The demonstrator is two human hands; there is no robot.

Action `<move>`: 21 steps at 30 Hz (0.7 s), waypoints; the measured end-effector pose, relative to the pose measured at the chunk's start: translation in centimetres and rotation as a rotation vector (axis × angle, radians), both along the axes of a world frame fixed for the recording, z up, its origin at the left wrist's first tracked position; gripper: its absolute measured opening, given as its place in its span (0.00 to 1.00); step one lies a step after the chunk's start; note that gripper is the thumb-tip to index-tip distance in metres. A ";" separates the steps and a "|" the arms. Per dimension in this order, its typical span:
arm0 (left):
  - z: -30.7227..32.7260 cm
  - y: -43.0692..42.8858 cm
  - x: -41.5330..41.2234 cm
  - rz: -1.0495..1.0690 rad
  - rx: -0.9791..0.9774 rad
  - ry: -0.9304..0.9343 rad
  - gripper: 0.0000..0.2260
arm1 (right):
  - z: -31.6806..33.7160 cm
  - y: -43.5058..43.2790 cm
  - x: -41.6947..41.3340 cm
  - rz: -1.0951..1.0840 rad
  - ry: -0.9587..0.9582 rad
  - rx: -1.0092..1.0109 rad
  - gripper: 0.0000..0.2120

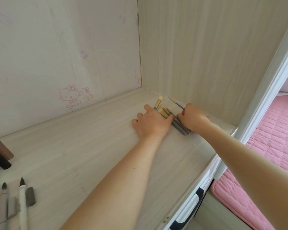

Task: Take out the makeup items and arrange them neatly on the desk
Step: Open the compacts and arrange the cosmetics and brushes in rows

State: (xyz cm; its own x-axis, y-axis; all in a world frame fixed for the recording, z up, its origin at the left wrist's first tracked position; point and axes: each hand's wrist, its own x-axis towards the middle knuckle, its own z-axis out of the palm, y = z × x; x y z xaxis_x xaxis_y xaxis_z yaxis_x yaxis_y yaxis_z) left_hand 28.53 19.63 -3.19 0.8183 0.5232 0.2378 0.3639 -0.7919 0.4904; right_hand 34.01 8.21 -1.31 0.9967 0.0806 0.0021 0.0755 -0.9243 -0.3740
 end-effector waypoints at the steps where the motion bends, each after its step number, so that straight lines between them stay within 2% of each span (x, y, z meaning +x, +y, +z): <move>1: -0.1 0.0 0.1 -0.004 0.009 0.006 0.33 | 0.0 0.1 0.1 0.004 0.002 -0.005 0.11; 4: -0.2 0.1 0.1 -0.006 -0.003 -0.014 0.29 | 0.0 0.0 0.2 0.007 -0.003 0.007 0.10; 9: -0.2 0.4 0.1 -0.029 -0.023 -0.036 0.20 | 0.1 0.0 -0.1 0.049 0.017 0.006 0.17; 11: -0.3 0.5 0.1 -0.042 -0.036 -0.048 0.17 | 0.2 0.0 -0.1 0.063 0.032 -0.036 0.16; 16: -0.1 0.5 -0.1 -0.074 -0.010 -0.013 0.16 | 0.5 0.3 -0.7 0.065 0.011 -0.096 0.13; 19: 0.1 0.5 -0.3 -0.075 -0.034 -0.011 0.11 | 0.5 0.2 -0.9 0.054 -0.006 -0.084 0.12; 21: 0.2 0.4 -0.3 -0.069 -0.031 -0.026 0.11 | 0.3 0.2 -0.7 0.042 -0.012 -0.053 0.07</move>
